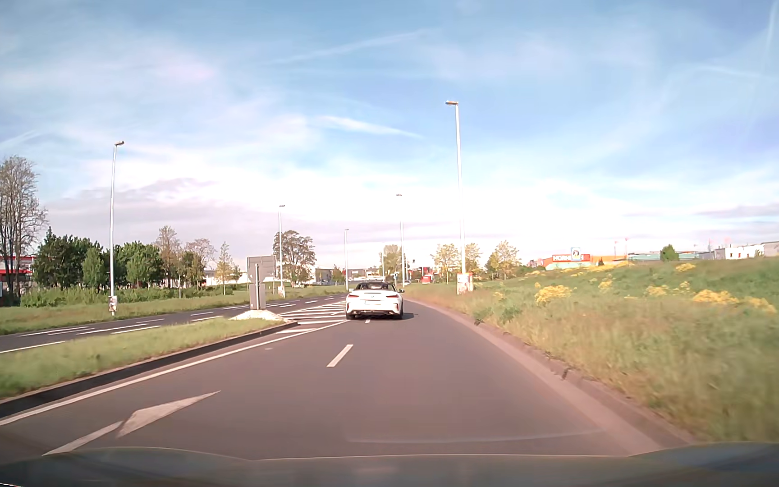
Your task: Follow the waypoints while adhering to traffic rules and regulations
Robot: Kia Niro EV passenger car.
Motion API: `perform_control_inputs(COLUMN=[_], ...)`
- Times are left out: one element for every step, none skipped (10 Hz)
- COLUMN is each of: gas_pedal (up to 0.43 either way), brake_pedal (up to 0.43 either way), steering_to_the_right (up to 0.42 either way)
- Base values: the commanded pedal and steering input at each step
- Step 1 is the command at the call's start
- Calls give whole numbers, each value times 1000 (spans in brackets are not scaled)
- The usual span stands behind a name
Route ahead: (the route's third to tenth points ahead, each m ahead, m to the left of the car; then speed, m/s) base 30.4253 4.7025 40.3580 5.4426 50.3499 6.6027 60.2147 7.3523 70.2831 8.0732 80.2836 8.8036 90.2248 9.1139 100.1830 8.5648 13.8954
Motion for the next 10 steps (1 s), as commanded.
perform_control_inputs(gas_pedal=[0,0,0,0,0,0,0,0,0,0], brake_pedal=[0,0,0,0,0,0,0,0,0,0], steering_to_the_right=[-23,-23,-24,-24,-24,-23,-22,-21,-21,-21])
